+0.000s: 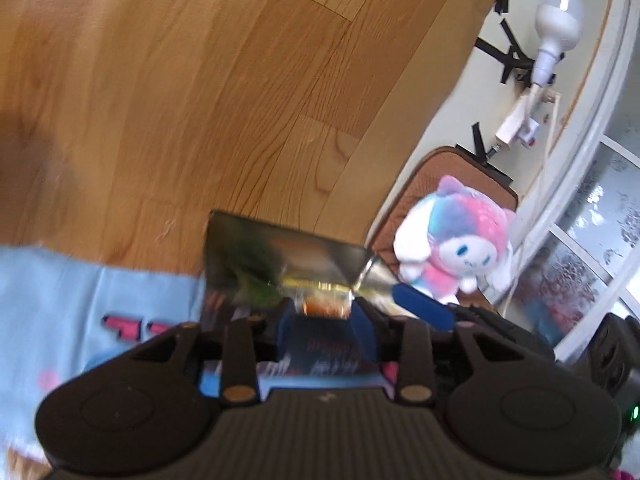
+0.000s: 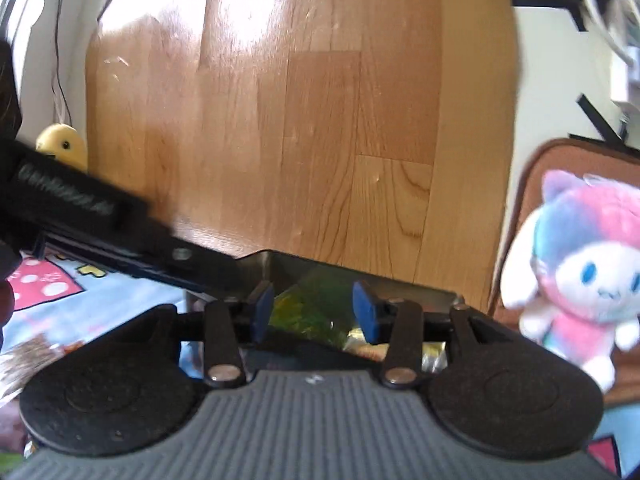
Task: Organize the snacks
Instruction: 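Drop the translucent green packet into the black box, then grasp the bright green barcode packet and lift it with the left gripper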
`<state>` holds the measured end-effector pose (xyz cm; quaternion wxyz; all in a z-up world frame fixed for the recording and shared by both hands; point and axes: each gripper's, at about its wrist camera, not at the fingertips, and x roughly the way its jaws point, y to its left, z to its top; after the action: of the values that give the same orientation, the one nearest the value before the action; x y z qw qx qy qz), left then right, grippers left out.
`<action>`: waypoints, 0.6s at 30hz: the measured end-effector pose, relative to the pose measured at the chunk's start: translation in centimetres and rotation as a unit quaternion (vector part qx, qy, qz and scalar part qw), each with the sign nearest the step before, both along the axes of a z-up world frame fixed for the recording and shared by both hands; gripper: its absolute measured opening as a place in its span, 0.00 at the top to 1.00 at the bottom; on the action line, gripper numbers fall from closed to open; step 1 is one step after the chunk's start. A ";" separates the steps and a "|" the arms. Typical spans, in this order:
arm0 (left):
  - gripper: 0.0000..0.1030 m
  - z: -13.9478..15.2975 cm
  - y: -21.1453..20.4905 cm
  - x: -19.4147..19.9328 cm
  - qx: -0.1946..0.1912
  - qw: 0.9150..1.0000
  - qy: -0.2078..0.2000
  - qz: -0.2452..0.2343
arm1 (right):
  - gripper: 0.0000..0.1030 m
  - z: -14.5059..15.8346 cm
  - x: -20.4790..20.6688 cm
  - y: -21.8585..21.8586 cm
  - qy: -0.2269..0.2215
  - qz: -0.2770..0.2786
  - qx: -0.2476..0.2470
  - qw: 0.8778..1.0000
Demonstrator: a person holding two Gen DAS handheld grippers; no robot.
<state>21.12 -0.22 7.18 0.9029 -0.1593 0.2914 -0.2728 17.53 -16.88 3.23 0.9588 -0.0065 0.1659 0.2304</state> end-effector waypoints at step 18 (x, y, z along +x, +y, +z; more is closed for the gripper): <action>0.54 -6.4 2.0 -14.2 0.009 0.996 0.075 -0.039 | 0.36 -3.5 -17.0 0.4 0.118 0.145 -0.060 0.981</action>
<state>6.88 1.81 0.78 0.8688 -0.1594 0.3665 -0.2924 0.49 -16.50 -0.23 0.8870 -0.0606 0.2886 0.3554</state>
